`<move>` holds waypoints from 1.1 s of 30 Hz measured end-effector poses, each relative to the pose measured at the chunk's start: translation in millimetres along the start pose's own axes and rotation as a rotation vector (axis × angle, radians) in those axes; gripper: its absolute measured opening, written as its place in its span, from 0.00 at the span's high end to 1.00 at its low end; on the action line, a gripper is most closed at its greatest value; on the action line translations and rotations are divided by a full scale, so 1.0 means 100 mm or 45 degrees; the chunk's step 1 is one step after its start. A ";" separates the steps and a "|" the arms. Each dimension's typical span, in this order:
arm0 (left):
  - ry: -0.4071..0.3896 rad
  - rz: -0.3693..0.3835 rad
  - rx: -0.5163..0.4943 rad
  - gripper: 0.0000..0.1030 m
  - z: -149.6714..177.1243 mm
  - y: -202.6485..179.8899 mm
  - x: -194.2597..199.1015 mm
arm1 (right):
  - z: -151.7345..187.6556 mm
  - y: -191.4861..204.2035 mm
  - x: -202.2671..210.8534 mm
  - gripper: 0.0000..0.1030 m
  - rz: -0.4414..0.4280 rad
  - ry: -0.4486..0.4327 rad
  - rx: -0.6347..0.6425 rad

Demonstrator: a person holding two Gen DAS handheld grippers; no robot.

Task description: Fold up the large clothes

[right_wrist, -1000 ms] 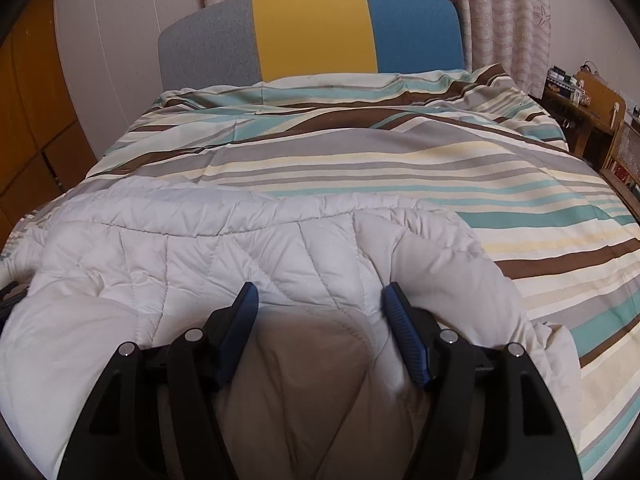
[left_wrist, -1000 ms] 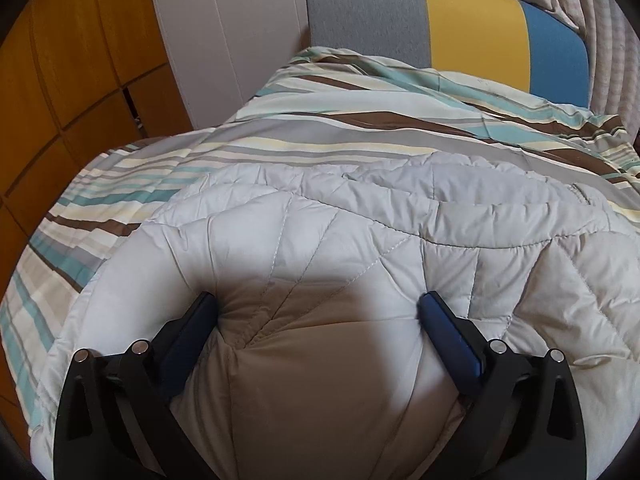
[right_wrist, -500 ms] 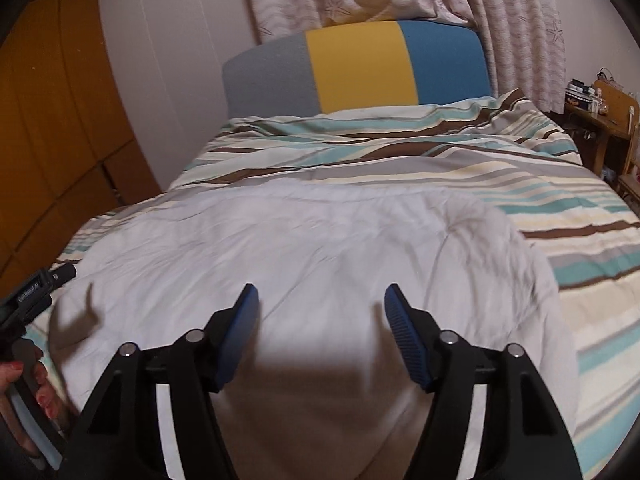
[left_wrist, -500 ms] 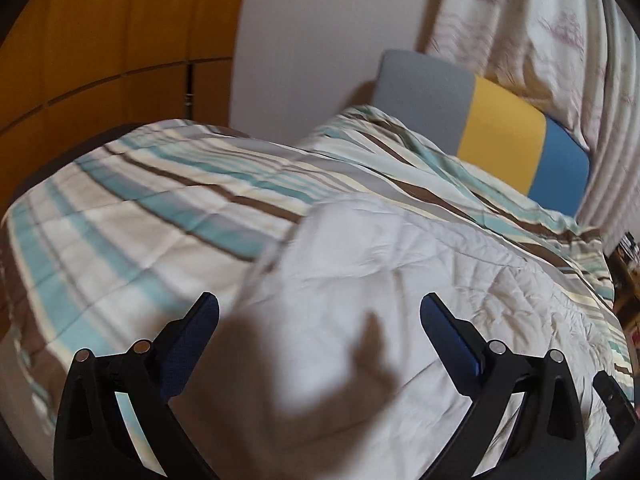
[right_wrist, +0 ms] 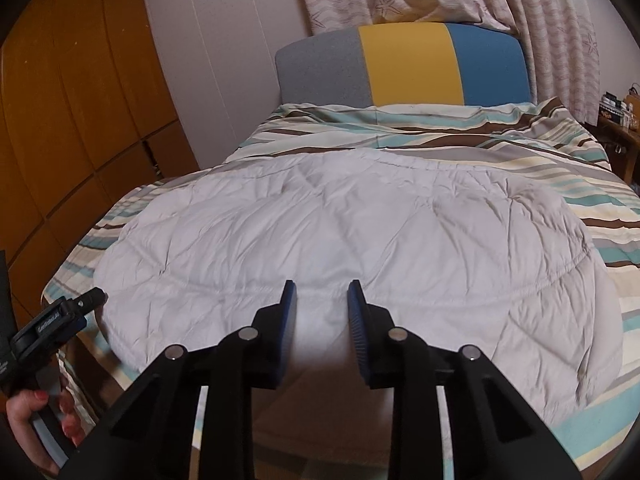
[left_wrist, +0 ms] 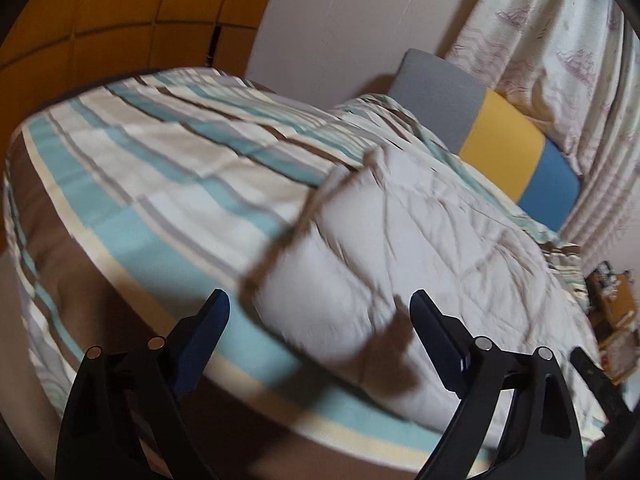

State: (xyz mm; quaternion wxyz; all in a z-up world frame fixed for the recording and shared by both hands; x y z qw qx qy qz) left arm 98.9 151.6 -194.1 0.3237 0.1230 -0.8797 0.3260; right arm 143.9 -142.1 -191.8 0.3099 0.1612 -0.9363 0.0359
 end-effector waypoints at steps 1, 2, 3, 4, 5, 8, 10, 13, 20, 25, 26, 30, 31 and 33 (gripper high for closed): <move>0.020 0.041 0.016 0.12 0.05 0.01 0.01 | 0.03 0.02 0.00 0.80 0.000 0.005 0.006; 0.035 0.062 0.022 0.12 0.09 0.01 0.00 | 0.07 0.04 -0.03 0.84 -0.003 0.018 0.017; 0.051 0.084 0.024 0.12 0.13 -0.01 0.00 | 0.09 0.05 -0.07 0.86 -0.005 0.030 0.023; 0.073 0.106 0.042 0.12 0.17 -0.02 -0.02 | 0.11 0.06 -0.10 0.87 -0.002 0.041 0.032; 0.097 0.125 0.044 0.13 0.21 -0.03 -0.04 | 0.14 0.07 -0.14 0.87 0.008 0.055 0.048; 0.158 0.158 0.075 0.18 0.27 -0.05 -0.15 | 0.23 0.09 -0.29 0.87 0.035 0.105 0.105; 0.192 0.198 0.131 0.18 0.26 -0.04 -0.24 | 0.32 0.09 -0.41 0.87 0.039 0.127 0.131; 0.209 0.245 0.165 0.18 0.23 -0.08 -0.33 | 0.38 0.10 -0.49 0.87 0.054 0.139 0.163; 0.150 0.263 0.302 0.29 0.16 -0.09 -0.46 | 0.42 0.09 -0.49 0.87 0.048 0.127 0.148; 0.140 0.322 0.450 0.51 0.13 0.01 -0.52 | 0.41 0.06 -0.47 0.87 0.038 0.112 0.135; 0.150 0.344 0.492 0.57 0.15 0.03 -0.52 | 0.41 0.07 -0.47 0.87 0.038 0.110 0.135; 0.153 0.369 0.546 0.72 0.12 -0.01 -0.48 | 0.42 0.07 -0.46 0.87 0.028 0.103 0.126; 0.139 0.366 0.532 0.74 0.11 -0.05 -0.44 | 0.42 0.07 -0.46 0.88 0.026 0.102 0.125; 0.105 0.376 0.488 0.76 0.06 -0.16 -0.35 | 0.43 0.06 -0.44 0.88 0.026 0.097 0.123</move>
Point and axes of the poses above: each gripper's, at about its wrist camera, not at the fingertips, and x roughly against the way its jaws point, y to its left, z to its underside, the point moved 2 cm from there along -x, roughly the way its jaws point, and after that the axes turned 14 degrees about x, right-handed, at the moved point
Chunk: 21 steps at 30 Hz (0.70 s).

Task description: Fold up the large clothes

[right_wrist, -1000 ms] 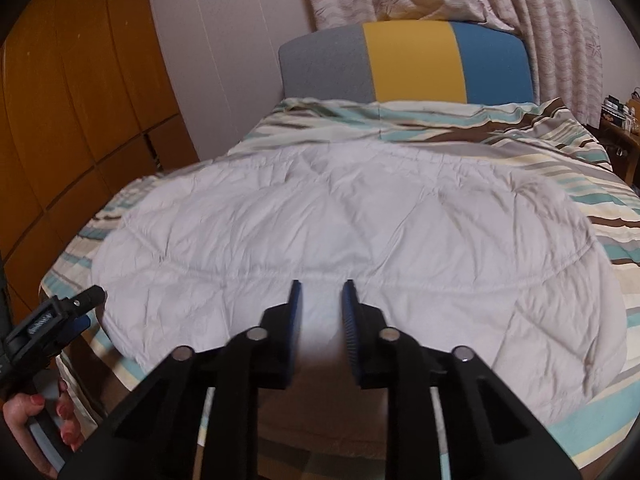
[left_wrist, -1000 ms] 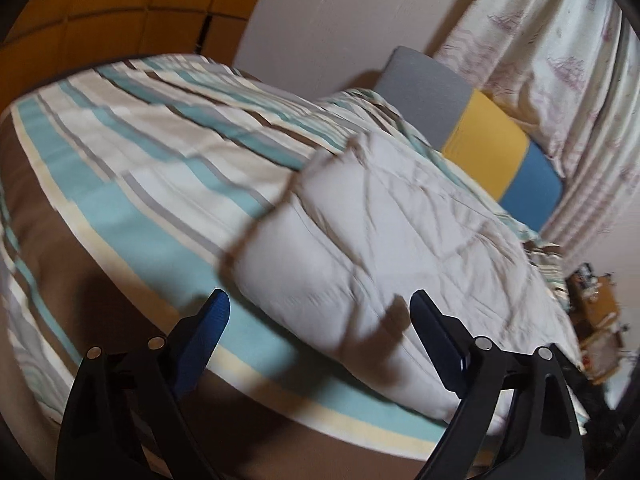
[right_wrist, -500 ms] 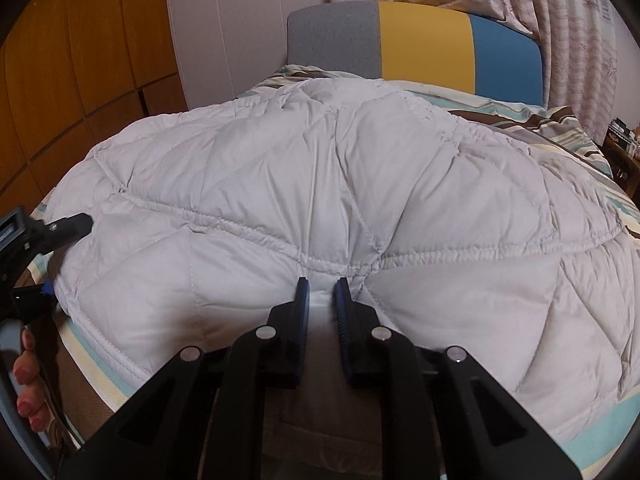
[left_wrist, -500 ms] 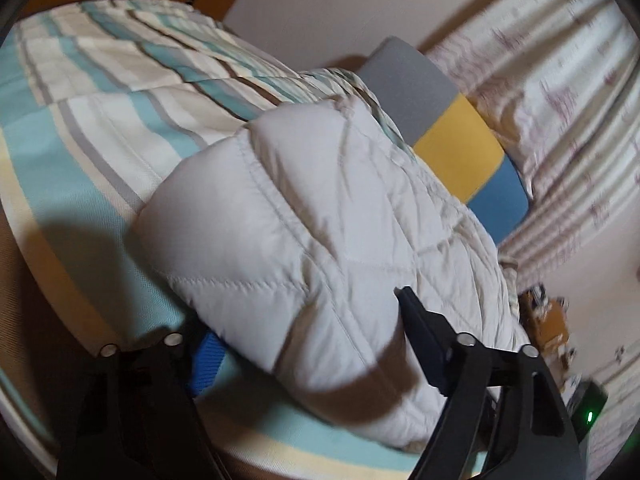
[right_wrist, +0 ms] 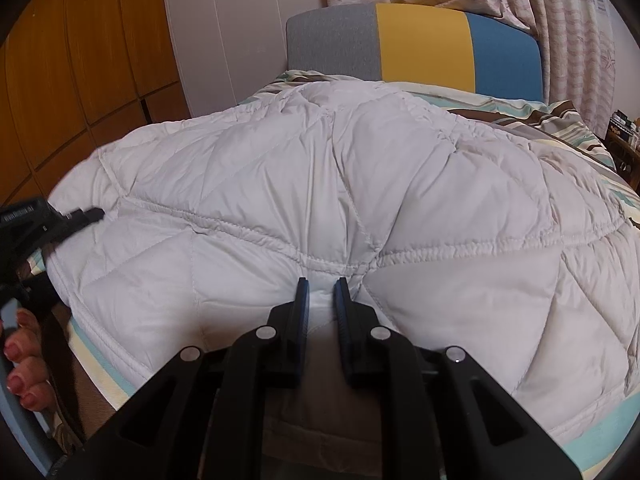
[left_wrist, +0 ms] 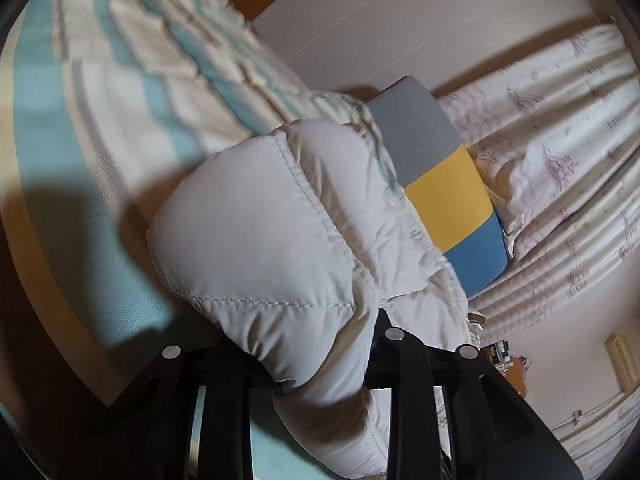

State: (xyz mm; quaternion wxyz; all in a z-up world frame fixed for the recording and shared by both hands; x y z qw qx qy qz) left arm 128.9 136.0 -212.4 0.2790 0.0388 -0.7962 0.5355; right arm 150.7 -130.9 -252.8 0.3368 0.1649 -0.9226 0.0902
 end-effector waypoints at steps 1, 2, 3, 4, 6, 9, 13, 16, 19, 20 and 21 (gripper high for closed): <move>-0.009 0.012 -0.023 0.76 0.00 -0.06 0.03 | 0.01 0.00 0.00 0.88 0.000 -0.003 -0.002; -0.021 0.032 -0.055 0.77 0.01 -0.15 0.07 | 0.01 -0.01 0.01 0.88 -0.002 -0.006 -0.007; -0.033 0.049 -0.093 0.77 0.03 -0.24 0.11 | 0.02 -0.01 0.01 0.88 -0.004 -0.007 -0.011; -0.050 0.072 -0.150 0.78 0.06 -0.36 0.16 | 0.02 -0.02 0.01 0.88 -0.004 -0.008 -0.016; -0.075 0.118 -0.248 0.78 0.13 -0.55 0.26 | 0.02 -0.01 0.02 0.89 -0.002 -0.009 -0.025; -0.103 0.185 -0.408 0.78 0.29 -0.84 0.38 | 0.03 -0.03 0.03 0.89 -0.005 -0.013 -0.050; -0.111 0.278 -0.645 0.78 0.56 -1.19 0.51 | 0.04 -0.07 0.04 0.89 -0.014 -0.013 -0.086; -0.103 0.326 -0.778 0.78 0.75 -1.36 0.56 | 0.04 -0.10 0.06 0.89 -0.019 -0.011 -0.112; -0.090 0.358 -0.848 0.78 0.86 -1.49 0.58 | 0.02 -0.16 0.17 0.80 -0.062 -0.025 -0.186; -0.089 0.358 -0.878 0.78 0.89 -1.53 0.57 | 0.03 -0.20 0.26 0.69 -0.073 -0.053 -0.204; -0.092 0.356 -0.896 0.78 0.91 -1.57 0.56 | 0.04 -0.22 0.34 0.65 -0.064 -0.076 -0.202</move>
Point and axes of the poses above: each gripper's, at about its wrist camera, not at the fingertips, and x roughly against the way its jaws point, y to its left, z to its underside, the point moved 2 cm from there along -x, roughly the way its jaws point, and after that the axes turned 14 degrees about x, right-handed, at the moved point
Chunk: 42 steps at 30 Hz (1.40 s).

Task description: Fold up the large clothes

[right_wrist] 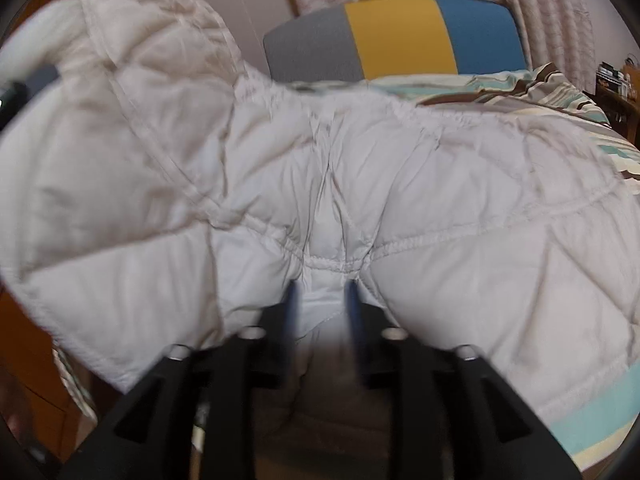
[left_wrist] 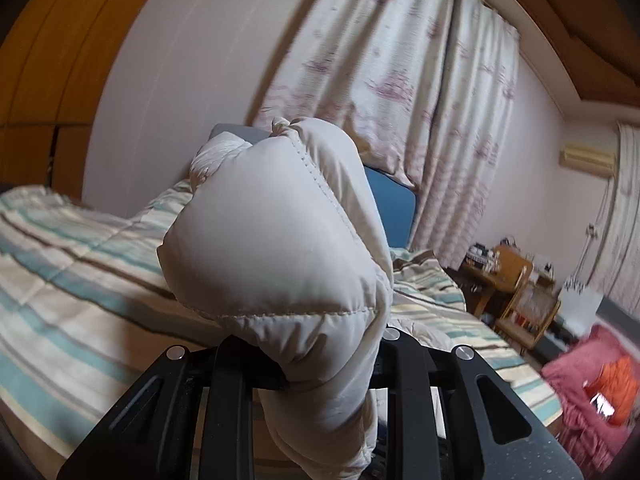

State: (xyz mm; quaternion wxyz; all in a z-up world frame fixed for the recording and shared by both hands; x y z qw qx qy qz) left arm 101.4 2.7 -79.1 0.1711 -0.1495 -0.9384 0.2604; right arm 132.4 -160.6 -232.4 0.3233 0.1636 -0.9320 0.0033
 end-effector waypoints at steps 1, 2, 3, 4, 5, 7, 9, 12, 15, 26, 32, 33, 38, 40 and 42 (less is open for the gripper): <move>0.000 0.000 -0.019 0.78 0.00 -0.04 -0.01 | 0.00 -0.01 0.09 0.60 0.026 -0.026 0.015; 0.003 0.001 -0.031 0.78 0.00 -0.06 -0.03 | 0.00 -0.04 0.17 0.59 0.057 -0.046 0.034; 0.004 -0.004 -0.041 0.78 -0.01 -0.10 -0.07 | 0.01 -0.08 0.25 0.59 0.095 -0.059 0.052; 0.001 -0.008 -0.062 0.78 0.00 -0.14 -0.09 | 0.03 -0.14 0.33 0.59 0.129 -0.064 0.052; 0.000 -0.006 -0.075 0.78 0.01 -0.15 -0.09 | 0.05 -0.19 0.39 0.59 0.151 -0.065 0.043; -0.002 -0.002 -0.108 0.78 0.03 -0.17 -0.09 | 0.11 -0.37 0.55 0.59 0.215 -0.078 -0.004; -0.007 -0.009 -0.159 0.78 0.06 -0.22 -0.08 | 0.18 -0.58 0.71 0.58 0.300 -0.093 -0.058; -0.010 -0.009 -0.228 0.78 0.08 -0.27 -0.10 | 0.28 -0.91 0.91 0.55 0.406 -0.082 -0.172; -0.006 0.008 -0.261 0.78 0.11 -0.35 -0.13 | 0.41 -1.20 1.07 0.55 0.502 -0.071 -0.273; 0.057 0.044 -0.316 0.78 0.21 -0.64 -0.30 | 0.63 -1.79 1.44 0.55 0.692 -0.001 -0.405; 0.125 0.093 -0.369 0.77 0.34 -0.87 -0.41 | 0.73 -1.97 1.55 0.55 0.738 0.021 -0.477; 0.135 0.101 -0.381 0.77 0.37 -0.91 -0.42 | 0.74 -2.01 1.58 0.55 0.745 0.022 -0.494; 0.206 0.145 -0.437 0.77 0.58 -1.08 -0.54 | 0.76 -2.14 1.67 0.55 0.776 0.018 -0.535; 0.241 0.157 -0.450 0.77 0.66 -1.13 -0.60 | 0.80 -2.19 1.71 0.55 0.782 0.014 -0.553; 0.285 0.175 -0.466 0.75 0.76 -1.18 -0.68 | 0.82 -2.24 1.75 0.55 0.786 0.009 -0.571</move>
Point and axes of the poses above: each gripper's, at about its wrist camera, not at the fingertips, and x roughly against the way its jaws point, y to its left, z to its underside, the point moved 2 cm from there along -x, roughly the way its jaws point, and after that the axes turned 14 degrees about x, right-handed, at the moved point
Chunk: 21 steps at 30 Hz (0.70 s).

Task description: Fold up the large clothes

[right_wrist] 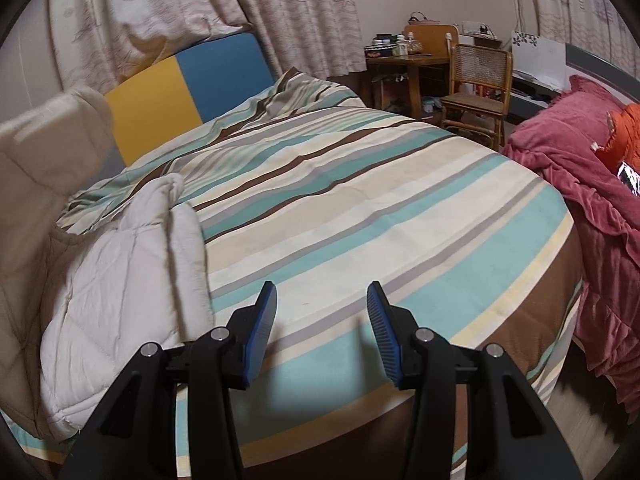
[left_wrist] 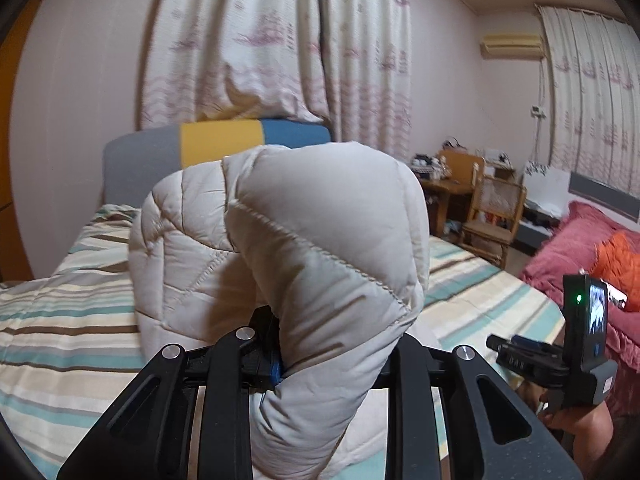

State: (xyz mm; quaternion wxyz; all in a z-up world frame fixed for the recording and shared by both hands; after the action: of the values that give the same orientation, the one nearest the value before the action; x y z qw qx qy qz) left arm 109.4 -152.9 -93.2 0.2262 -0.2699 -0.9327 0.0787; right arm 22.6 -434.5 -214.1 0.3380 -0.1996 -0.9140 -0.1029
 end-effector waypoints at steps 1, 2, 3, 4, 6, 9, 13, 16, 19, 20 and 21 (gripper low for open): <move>0.013 0.007 -0.005 0.75 0.00 -0.02 -0.03 | 0.00 -0.03 0.01 0.55 -0.003 -0.003 -0.011; 0.032 0.013 -0.021 0.75 0.04 -0.06 -0.08 | 0.00 -0.04 0.01 0.55 -0.007 -0.006 -0.018; 0.050 0.017 -0.040 0.75 0.09 -0.11 -0.13 | 0.00 -0.06 0.00 0.54 -0.005 -0.005 -0.025; 0.064 0.016 -0.063 0.75 0.13 -0.15 -0.18 | 0.00 -0.08 0.01 0.54 -0.002 -0.005 -0.028; 0.084 0.007 -0.104 0.75 0.20 -0.22 -0.26 | 0.00 -0.08 0.01 0.54 -0.001 -0.006 -0.032; 0.106 -0.004 -0.141 0.72 0.29 -0.30 -0.37 | 0.00 -0.10 0.01 0.54 -0.008 -0.009 -0.042; 0.131 -0.004 -0.196 0.64 0.37 -0.40 -0.48 | 0.00 -0.11 0.00 0.54 -0.011 -0.012 -0.049; 0.150 0.005 -0.245 0.51 0.45 -0.45 -0.57 | 0.01 -0.13 -0.02 0.54 -0.010 -0.004 -0.063; 0.178 0.077 -0.262 0.28 0.53 -0.49 -0.60 | 0.02 -0.15 -0.03 0.54 -0.015 0.000 -0.078; 0.180 0.106 -0.266 0.23 0.55 -0.49 -0.59 | 0.02 -0.15 -0.03 0.54 -0.018 -0.001 -0.081; 0.178 0.124 -0.270 0.22 0.56 -0.50 -0.58 | 0.02 -0.15 -0.03 0.54 -0.022 -0.002 -0.083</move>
State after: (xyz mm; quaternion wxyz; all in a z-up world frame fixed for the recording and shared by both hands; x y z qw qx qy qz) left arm 103.5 -227.3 -151.5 0.2567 -0.3422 -0.9035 -0.0283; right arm 17.3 -447.8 -218.5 0.3295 -0.2026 -0.9122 -0.1353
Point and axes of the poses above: each gripper's, at about its wrist camera, not at the fingertips, and x roughly against the way its jaws point, y to its left, z to its underside, the point moved 2 cm from there along -x, roughly the way its jaws point, and after that the axes turned 14 degrees about x, right-handed, at the moved point
